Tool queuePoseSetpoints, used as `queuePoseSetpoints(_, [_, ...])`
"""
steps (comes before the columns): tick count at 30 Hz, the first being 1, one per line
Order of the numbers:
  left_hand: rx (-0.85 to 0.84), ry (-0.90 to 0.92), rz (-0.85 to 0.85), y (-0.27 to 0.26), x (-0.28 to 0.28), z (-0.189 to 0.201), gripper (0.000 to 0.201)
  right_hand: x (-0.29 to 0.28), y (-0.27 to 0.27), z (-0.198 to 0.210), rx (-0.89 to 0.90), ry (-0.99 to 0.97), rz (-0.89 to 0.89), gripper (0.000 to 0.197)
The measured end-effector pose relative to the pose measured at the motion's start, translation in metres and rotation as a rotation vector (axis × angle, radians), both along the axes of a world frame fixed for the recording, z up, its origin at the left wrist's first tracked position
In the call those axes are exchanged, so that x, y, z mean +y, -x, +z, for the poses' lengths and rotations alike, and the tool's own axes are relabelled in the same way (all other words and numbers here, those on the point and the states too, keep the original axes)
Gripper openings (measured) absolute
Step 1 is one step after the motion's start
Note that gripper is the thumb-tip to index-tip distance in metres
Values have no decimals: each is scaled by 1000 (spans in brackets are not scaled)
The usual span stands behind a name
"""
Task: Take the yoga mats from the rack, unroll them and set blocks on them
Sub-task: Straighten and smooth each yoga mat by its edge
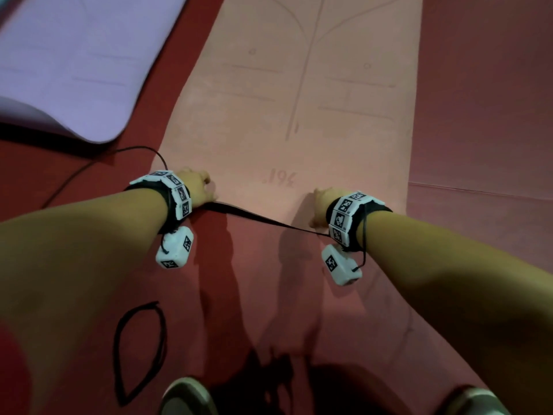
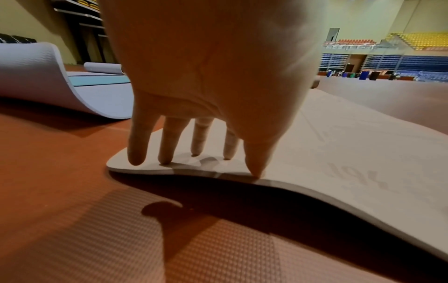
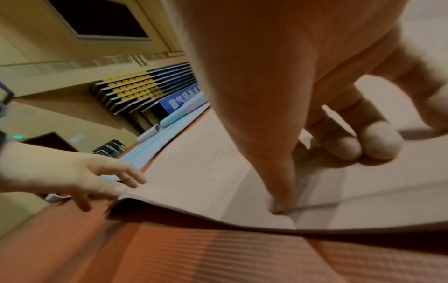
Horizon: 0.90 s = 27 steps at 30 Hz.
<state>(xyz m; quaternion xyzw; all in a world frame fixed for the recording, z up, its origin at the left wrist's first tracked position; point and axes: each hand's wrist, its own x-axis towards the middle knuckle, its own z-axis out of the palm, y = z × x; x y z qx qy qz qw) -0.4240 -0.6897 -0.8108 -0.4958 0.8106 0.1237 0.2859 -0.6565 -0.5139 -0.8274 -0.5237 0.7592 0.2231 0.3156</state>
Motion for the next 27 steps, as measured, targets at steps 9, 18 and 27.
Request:
queuePoseSetpoints(9, [-144,55,102,31,22,-33,87,0,14,-11,-58,-6,-115,72])
queuePoseSetpoints(18, [-209,78,45,48,27,-28,82,4,19,-11,-121,50,-102,73])
queuePoseSetpoints(27, [112,-218,-248,87,53,-29,36,6,11,0,-155,68,78,33])
